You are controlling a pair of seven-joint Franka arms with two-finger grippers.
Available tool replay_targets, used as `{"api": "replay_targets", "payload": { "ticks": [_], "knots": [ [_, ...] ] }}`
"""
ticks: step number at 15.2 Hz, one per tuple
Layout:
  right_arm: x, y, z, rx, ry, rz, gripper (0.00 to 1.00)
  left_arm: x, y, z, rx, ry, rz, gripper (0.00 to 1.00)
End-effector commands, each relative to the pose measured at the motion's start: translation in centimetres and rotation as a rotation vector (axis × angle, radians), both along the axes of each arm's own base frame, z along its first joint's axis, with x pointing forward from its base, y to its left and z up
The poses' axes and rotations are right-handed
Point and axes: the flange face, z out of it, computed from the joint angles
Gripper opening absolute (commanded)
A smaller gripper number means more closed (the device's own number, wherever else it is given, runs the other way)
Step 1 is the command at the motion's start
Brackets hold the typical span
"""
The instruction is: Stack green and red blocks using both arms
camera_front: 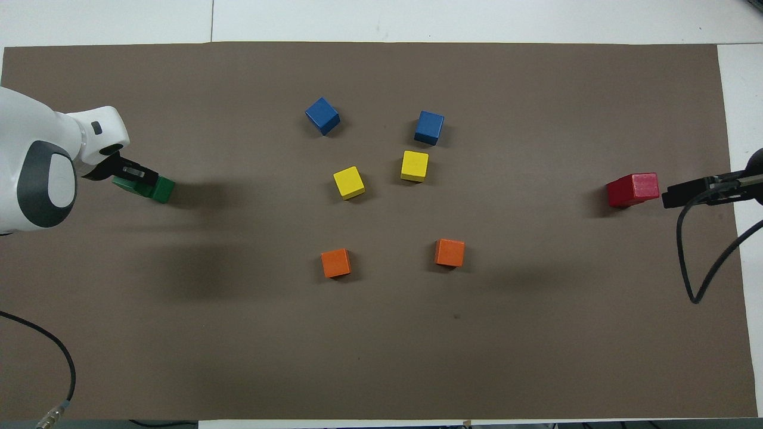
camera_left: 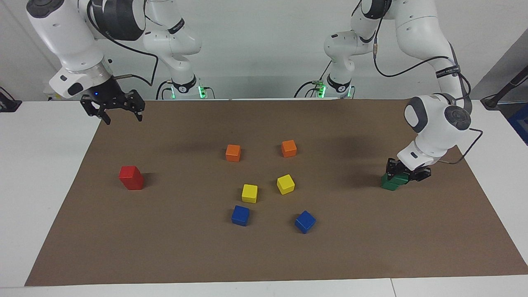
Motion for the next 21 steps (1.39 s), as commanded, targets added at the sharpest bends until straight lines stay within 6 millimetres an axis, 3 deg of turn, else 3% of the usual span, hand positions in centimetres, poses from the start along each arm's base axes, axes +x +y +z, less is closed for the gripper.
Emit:
{"api": "replay_targets", "payload": {
  "ticks": [1,4,7,9,11,13,17,19,21],
  "knots": [
    [0.2,0.0,-0.2,-0.015,0.032,-0.014,1.0,-1.1,-0.4,-1.9,-0.017,0.022,-0.001,1.0],
    [0.5,0.4,-0.4,-0.041,0.026,-0.001,1.0,-1.1,-0.3,-0.6,-0.015,0.01,0.006,1.0],
    [1.7,0.3,-2.0,-0.039,0.058,-0.002,1.0,-1.3,0.3,0.8,-0.012,-0.001,0.017,1.0],
    [1.8,0.3,-2.1,-0.039,0.061,-0.002,1.0,-1.3,0.5,4.1,-0.008,-0.021,0.022,1.0],
    [2.2,0.1,-3.0,-0.039,0.076,-0.005,1.0,-1.3,0.7,8.6,-0.005,-0.009,0.061,1.0],
    [2.1,0.3,-2.6,-0.039,0.072,-0.002,1.0,-2.2,0.4,13.7,0.0,-0.002,0.135,1.0],
    [1.9,0.1,-1.3,-0.095,0.045,0.007,1.0,-7.0,-0.5,22.3,0.013,-0.015,0.18,1.0],
    [1.9,0.1,-1.3,-0.094,0.045,0.007,1.0,-8.5,-0.7,23.6,0.017,0.002,0.231,1.0],
    [1.9,0.3,-1.4,-0.094,0.051,0.009,1.0,-8.5,-0.9,23.5,0.015,-0.001,0.264,1.0]
  ]
}}
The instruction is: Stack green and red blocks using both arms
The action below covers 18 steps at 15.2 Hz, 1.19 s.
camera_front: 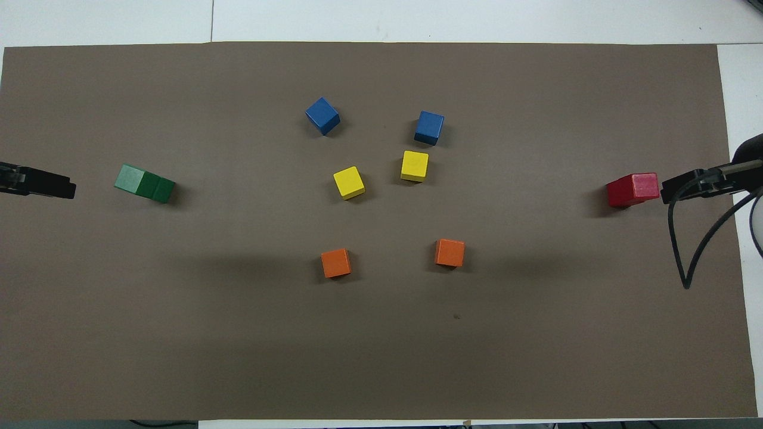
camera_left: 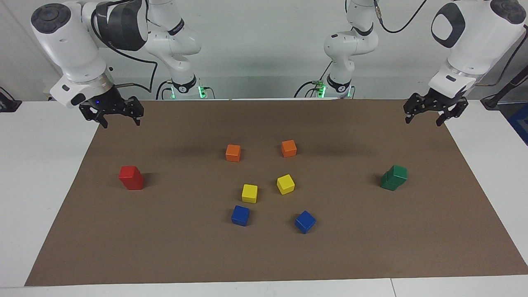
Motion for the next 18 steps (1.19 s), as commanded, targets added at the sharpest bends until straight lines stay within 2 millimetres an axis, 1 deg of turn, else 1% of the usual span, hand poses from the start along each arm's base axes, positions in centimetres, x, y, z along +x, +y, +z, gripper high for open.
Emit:
{"api": "replay_targets", "payload": {
  "ticks": [1,4,5,8,12,15,18],
  "knots": [
    [-0.2,0.2,0.2,-0.018,0.008,-0.014,1.0,-0.2,-0.6,-1.0,-0.016,0.015,0.034,1.0],
    [-0.2,0.2,0.2,-0.018,0.009,-0.014,1.0,-0.1,-0.5,-0.8,-0.015,0.003,0.035,1.0],
    [-0.2,0.2,0.2,-0.02,0.009,-0.014,1.0,0.2,-0.7,-0.7,-0.014,0.0,0.03,1.0],
    [-0.2,0.3,0.2,-0.019,0.009,-0.014,1.0,0.4,-2.2,-0.8,-0.018,-0.006,0.003,1.0],
    [-0.2,0.3,0.2,-0.019,0.007,-0.015,1.0,0.4,-2.7,-0.8,-0.018,-0.002,0.02,1.0],
    [-0.2,0.3,0.3,-0.019,0.006,-0.015,1.0,0.2,-2.2,0.8,-0.021,-0.031,0.03,1.0],
    [-0.2,0.3,0.2,-0.019,0.007,-0.015,1.0,0.2,-2.3,1.4,-0.022,-0.048,0.03,1.0]
  ]
}}
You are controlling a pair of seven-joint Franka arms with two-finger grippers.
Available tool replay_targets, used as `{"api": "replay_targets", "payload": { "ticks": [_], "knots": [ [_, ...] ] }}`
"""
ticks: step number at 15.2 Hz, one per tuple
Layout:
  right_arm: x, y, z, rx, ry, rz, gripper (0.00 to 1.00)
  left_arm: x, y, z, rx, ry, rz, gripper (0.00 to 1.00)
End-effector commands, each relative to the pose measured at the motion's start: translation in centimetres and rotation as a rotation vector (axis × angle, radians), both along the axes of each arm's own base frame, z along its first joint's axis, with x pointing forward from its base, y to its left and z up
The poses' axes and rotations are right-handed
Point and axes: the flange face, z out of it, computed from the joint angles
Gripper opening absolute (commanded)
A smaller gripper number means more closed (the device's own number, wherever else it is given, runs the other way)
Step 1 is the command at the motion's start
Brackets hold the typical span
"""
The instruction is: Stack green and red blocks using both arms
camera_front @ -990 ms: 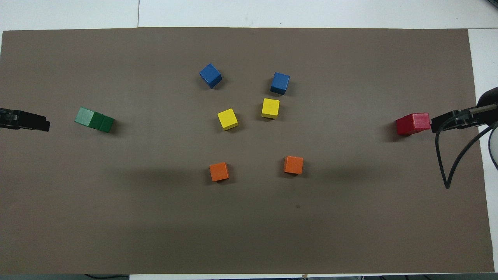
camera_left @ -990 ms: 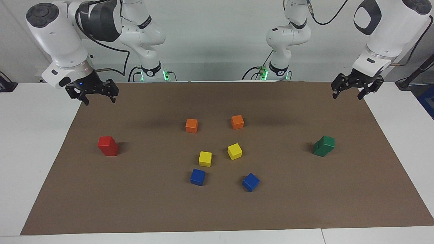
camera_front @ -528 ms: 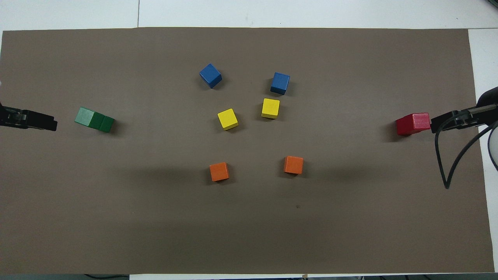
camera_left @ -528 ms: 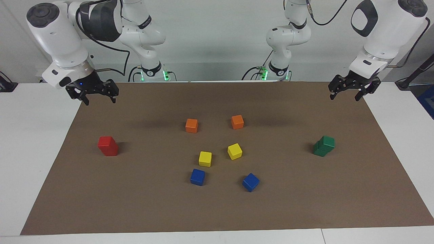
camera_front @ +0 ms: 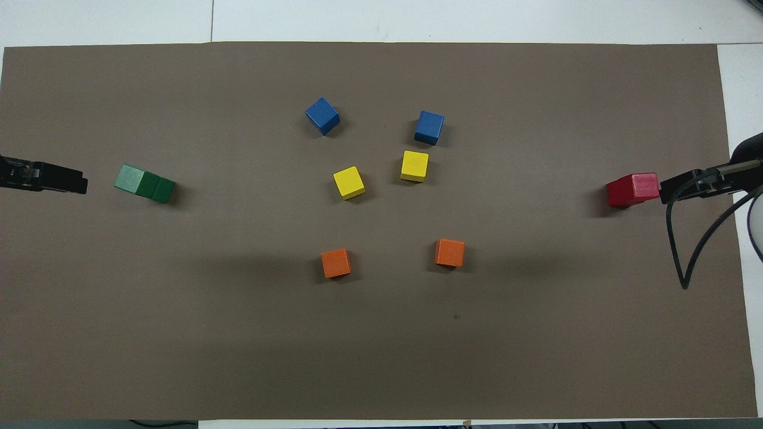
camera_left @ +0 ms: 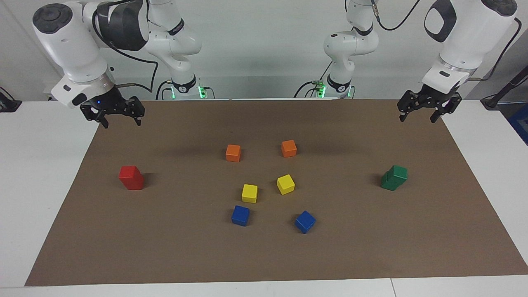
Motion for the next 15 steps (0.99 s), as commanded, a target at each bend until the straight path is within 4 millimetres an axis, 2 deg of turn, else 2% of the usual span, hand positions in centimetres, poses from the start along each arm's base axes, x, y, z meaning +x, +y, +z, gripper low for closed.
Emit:
{"api": "replay_targets", "payload": {
  "ticks": [1,15],
  "knots": [
    [-0.2,0.1,0.2,-0.018,0.007,-0.018,1.0,-0.2,-0.8,1.0,-0.019,-0.027,0.003,1.0],
    [-0.2,0.1,0.3,-0.02,0.006,-0.018,1.0,-0.1,-0.2,2.2,-0.024,-0.036,0.012,1.0]
  ]
}}
